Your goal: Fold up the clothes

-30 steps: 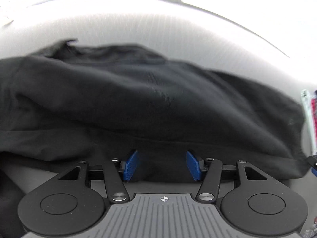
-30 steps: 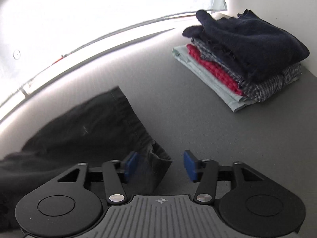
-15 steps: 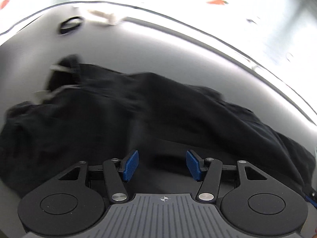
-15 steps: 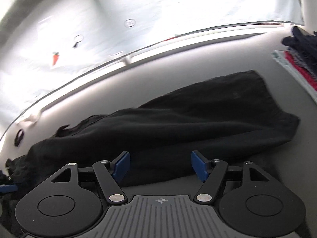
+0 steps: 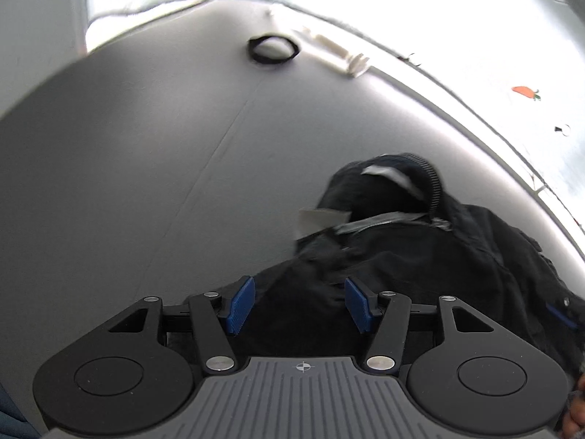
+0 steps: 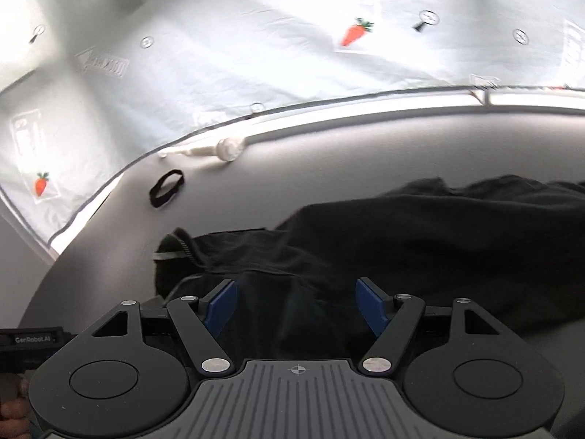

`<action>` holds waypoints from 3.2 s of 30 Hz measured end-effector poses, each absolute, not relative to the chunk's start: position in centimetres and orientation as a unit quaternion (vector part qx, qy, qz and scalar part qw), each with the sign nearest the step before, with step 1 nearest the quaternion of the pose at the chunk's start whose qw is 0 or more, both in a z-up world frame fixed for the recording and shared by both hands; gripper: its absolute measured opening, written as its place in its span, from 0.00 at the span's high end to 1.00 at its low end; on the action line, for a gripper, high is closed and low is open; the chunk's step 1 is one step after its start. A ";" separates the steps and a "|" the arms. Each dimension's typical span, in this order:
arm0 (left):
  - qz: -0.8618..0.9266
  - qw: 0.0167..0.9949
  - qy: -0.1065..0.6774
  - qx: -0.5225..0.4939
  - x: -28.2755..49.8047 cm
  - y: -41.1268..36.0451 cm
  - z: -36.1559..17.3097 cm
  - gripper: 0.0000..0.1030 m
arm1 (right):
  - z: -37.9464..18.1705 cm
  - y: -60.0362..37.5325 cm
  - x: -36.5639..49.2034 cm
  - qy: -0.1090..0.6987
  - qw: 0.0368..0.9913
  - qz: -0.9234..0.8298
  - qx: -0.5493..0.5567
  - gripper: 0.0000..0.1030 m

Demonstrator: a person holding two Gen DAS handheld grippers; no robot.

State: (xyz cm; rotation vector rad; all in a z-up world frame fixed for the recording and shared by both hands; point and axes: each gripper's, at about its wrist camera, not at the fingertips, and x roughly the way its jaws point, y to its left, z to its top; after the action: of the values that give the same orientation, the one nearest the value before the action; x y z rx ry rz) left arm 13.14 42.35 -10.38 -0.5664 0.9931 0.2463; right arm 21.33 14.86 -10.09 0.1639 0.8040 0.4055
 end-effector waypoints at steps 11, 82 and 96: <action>0.065 0.818 0.469 -0.328 11.7 44.8 -13.2 0.42 | -12.7 25.0 25.4 0.378 0.894 0.230 -0.063 0.13; -0.038 0.858 0.387 -0.336 28.2 48.4 -12.2 0.45 | -14.6 26.8 16.8 0.269 0.907 0.259 -0.193 0.64; 0.008 0.851 0.419 -0.316 22.3 53.0 -14.4 0.47 | -13.3 21.5 20.2 0.386 0.896 0.215 0.037 0.43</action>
State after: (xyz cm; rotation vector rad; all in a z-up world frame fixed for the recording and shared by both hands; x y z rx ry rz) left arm 22.30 53.04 -14.43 -0.6663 0.8814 0.0176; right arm 20.22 21.47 -13.29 0.0768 0.7999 0.4459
